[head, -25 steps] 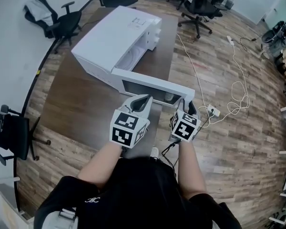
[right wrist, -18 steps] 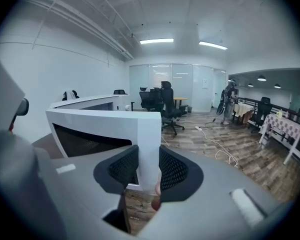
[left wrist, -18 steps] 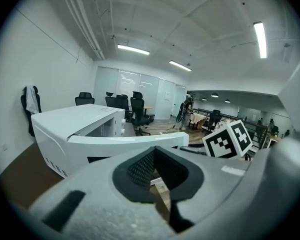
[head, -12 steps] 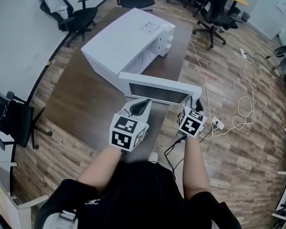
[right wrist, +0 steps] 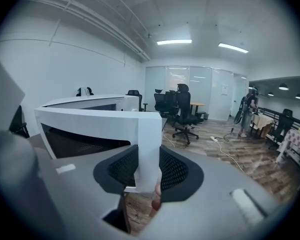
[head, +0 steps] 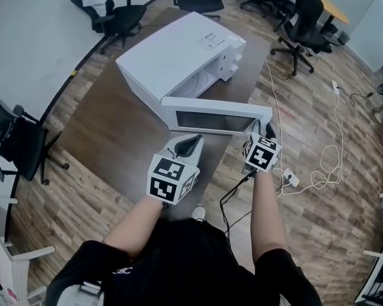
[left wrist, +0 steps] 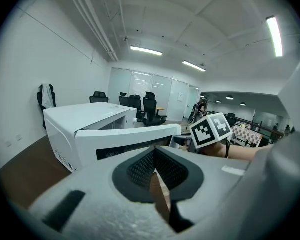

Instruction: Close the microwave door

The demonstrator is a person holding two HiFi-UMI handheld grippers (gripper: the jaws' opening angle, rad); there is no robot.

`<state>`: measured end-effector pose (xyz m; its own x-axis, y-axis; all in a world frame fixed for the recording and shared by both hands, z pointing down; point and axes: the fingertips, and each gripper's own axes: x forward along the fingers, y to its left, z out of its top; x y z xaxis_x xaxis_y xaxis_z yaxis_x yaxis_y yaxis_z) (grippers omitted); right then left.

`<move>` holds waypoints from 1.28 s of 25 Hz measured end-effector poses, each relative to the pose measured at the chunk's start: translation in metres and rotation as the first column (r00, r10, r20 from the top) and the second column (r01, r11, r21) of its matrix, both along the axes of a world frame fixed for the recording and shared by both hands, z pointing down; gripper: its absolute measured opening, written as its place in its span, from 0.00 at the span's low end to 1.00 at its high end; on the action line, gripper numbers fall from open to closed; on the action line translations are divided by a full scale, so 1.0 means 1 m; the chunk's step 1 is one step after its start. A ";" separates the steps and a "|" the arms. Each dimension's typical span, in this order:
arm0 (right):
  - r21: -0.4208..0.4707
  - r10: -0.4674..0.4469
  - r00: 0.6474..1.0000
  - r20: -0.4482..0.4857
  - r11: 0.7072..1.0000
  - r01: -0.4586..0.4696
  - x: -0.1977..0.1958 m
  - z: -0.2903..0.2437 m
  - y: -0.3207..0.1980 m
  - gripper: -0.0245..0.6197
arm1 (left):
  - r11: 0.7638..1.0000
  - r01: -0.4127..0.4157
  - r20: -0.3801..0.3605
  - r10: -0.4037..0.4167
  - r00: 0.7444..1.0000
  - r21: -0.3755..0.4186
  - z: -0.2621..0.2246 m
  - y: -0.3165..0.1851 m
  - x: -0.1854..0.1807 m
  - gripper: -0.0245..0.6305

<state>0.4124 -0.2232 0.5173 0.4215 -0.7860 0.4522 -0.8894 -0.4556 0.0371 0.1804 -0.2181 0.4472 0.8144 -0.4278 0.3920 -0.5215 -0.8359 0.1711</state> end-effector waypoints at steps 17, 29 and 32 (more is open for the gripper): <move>-0.009 -0.177 0.982 -0.058 0.984 0.177 0.031 -0.004 -0.104 0.26 | 0.993 0.119 0.017 -0.120 0.993 0.022 0.002 -0.018 -0.002 0.05; -0.026 -0.237 0.966 -0.102 0.971 0.236 0.033 -0.006 -0.170 0.25 | 0.978 0.210 0.019 -0.210 0.977 0.012 0.009 -0.040 -0.001 0.05; -0.036 -0.247 0.962 -0.116 0.969 0.245 0.031 -0.007 -0.182 0.24 | 0.971 0.239 0.024 -0.239 0.971 0.009 0.011 -0.050 -0.005 0.05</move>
